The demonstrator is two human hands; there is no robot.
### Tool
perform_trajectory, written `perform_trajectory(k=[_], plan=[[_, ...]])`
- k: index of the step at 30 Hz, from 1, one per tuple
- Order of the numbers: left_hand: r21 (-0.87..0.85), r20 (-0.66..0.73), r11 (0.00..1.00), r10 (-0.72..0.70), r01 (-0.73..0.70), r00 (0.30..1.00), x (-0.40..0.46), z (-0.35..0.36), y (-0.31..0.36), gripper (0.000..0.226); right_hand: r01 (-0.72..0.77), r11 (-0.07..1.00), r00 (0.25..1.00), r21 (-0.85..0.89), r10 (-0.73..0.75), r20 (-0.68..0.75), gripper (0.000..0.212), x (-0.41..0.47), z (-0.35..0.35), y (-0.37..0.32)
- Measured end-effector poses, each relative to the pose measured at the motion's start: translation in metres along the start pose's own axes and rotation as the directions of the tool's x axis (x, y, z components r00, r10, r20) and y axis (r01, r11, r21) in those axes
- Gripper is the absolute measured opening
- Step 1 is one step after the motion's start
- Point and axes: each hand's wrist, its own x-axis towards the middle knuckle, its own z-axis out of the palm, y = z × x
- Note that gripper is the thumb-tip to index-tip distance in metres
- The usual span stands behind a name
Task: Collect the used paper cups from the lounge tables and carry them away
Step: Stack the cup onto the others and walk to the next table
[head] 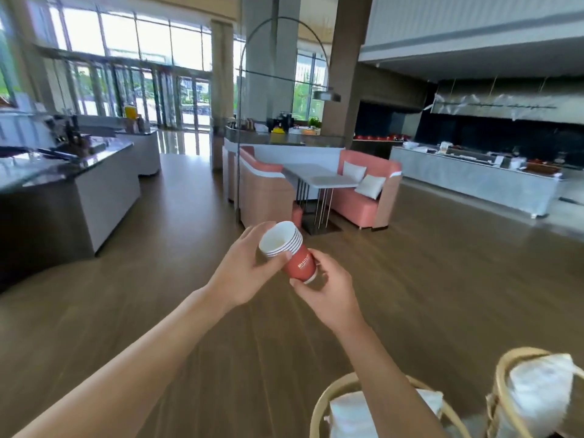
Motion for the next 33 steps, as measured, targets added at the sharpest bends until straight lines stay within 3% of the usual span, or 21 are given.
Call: perform_trajectory(k=[8, 15, 20, 24, 29, 33], plan=[[-0.001, -0.121, 1.0, -0.019, 0.019, 0.992, 0.057, 0.013, -0.013, 0.05, 0.088, 0.993, 0.996, 0.073, -0.089, 0.017, 0.057, 0.07, 0.0, 0.039], [-0.017, -0.158, 0.999, -0.052, 0.05, 0.986, 0.104, 0.015, -0.042, 0.057, 0.082, 0.991, 0.995, 0.103, -0.087, 0.05, 0.055, 0.112, 0.02, 0.072], [-0.044, -0.098, 0.997, -0.063, 0.058, 0.993, 0.143, 0.027, -0.076, 0.059, 0.052, 0.994, 0.998, 0.095, -0.055, 0.028, 0.052, 0.136, 0.028, 0.109], [-0.048, -0.004, 0.998, -0.047, 0.046, 0.999, 0.19, 0.039, -0.11, 0.046, -0.02, 0.999, 1.0, 0.044, 0.02, 0.006, 0.051, 0.158, 0.037, 0.138], [-0.135, 0.065, 0.991, -0.017, 0.026, 0.998, 0.266, 0.054, -0.153, 0.059, -0.098, 0.995, 0.992, -0.01, 0.097, -0.079, 0.057, 0.208, 0.049, 0.176], [-0.193, 0.095, 0.981, -0.01, 0.028, 0.995, 0.317, 0.06, -0.201, 0.054, -0.135, 0.989, 0.985, -0.057, 0.128, -0.119, 0.054, 0.249, 0.069, 0.207]])
